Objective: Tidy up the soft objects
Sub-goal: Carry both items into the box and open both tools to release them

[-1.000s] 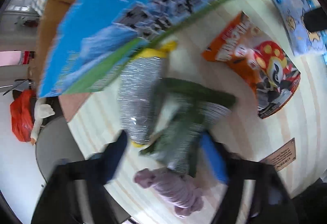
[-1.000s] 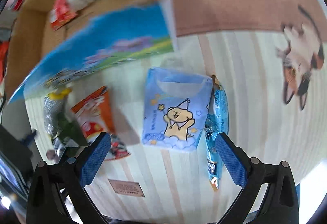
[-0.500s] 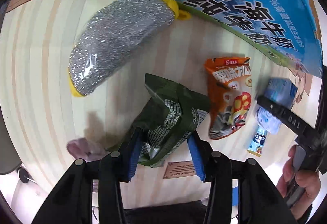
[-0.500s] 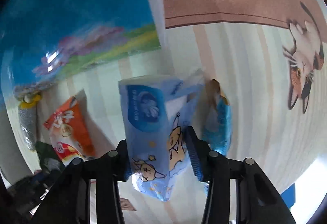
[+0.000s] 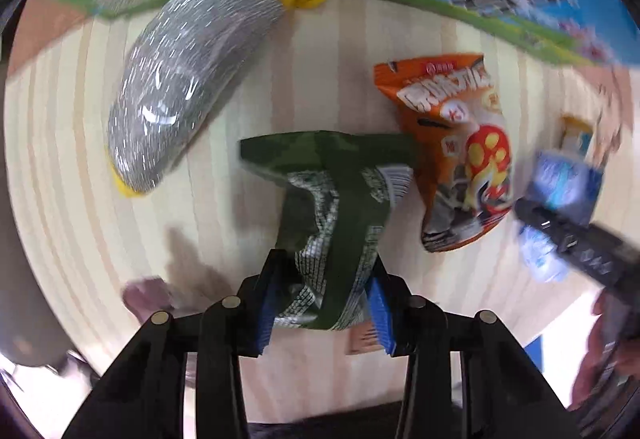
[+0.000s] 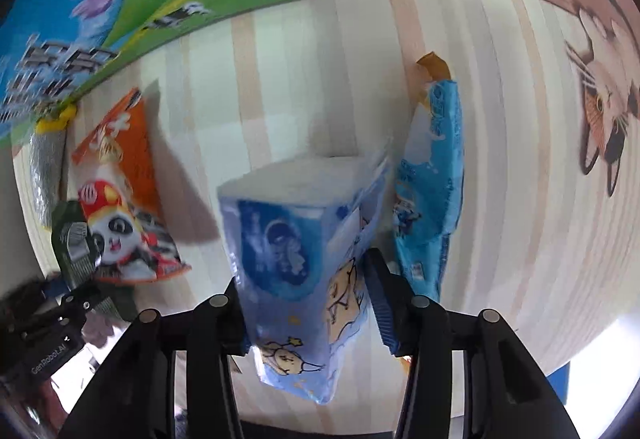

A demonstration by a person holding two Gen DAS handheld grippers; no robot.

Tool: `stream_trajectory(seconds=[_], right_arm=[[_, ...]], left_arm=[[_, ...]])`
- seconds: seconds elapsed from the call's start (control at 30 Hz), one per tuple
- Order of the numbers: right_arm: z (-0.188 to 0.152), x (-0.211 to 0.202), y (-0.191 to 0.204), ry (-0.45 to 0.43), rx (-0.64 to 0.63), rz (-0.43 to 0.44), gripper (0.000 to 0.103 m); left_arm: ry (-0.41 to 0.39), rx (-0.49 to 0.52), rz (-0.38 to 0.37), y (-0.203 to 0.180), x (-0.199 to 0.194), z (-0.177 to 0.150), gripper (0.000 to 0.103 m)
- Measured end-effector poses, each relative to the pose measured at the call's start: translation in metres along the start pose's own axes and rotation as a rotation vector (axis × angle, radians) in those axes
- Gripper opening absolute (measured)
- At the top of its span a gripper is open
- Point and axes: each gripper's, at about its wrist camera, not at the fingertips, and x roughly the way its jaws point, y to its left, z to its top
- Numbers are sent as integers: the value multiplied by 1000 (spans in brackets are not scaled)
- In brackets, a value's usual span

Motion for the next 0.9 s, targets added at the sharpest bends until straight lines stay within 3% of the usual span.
stream_trajectory(seconds=[0.27, 0.33, 0.4, 0.53, 0.67, 0.77, 0.83, 0.9], right_arm=[[-2, -7, 7, -32, -1, -20, 52], [3, -10, 23, -27, -7, -25, 45], [7, -12, 31, -32, -22, -34, 22], [-15, -25, 43, -44, -47, 11, 20], [-35, -55, 46, -83, -84, 59, 19], [-53, -90, 53, -126, -123, 110, 19], [-60, -109, 56, -148, -141, 129, 19], [-63, -133, 57, -181, -168, 138, 19]], left_arm=[[-9, -27, 0, 4, 12, -10, 39], [-17, -22, 9, -2, 15, -6, 36], [-44, -11, 32, -10, 18, -10, 33], [-99, 6, 44, -21, -1, -34, 29], [-167, 38, 9, -35, -32, -62, 24], [-224, 67, -26, -46, -61, -79, 15], [-243, 95, -49, -53, -75, -80, 14], [-245, 130, -20, -54, -74, -68, 15]])
